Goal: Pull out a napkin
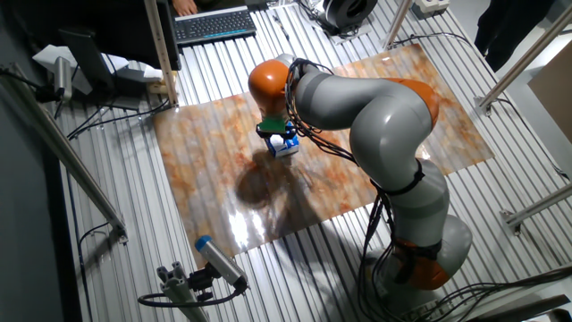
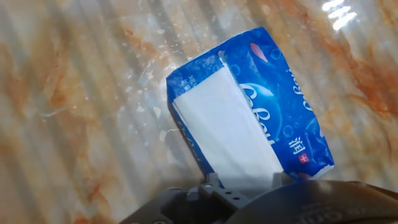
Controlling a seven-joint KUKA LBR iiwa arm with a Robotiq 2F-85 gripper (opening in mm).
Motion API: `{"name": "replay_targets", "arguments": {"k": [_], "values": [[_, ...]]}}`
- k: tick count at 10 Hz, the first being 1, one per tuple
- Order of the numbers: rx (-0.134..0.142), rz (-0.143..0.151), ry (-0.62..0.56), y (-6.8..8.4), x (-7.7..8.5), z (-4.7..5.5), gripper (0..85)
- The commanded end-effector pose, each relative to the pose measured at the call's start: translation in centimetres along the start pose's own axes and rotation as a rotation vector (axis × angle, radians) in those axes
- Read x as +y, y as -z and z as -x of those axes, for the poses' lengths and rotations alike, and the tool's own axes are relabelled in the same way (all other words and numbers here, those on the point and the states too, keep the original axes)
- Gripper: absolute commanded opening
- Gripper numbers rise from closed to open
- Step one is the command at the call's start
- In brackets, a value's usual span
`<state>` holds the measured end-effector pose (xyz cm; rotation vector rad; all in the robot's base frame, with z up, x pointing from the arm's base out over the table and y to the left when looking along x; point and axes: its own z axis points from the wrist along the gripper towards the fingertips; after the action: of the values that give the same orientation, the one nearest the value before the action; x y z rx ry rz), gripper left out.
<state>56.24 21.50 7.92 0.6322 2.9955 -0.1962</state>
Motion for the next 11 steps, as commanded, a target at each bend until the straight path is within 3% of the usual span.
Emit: {"name": "replay_targets", "arguments": {"k": [1,11], "values": [[-0.003,0.001,0.001,-0.2,-0.1,0.0,51.0],[-0.010,0.012,0.003,-1.2,-0.5,0.1,51.0]]}}
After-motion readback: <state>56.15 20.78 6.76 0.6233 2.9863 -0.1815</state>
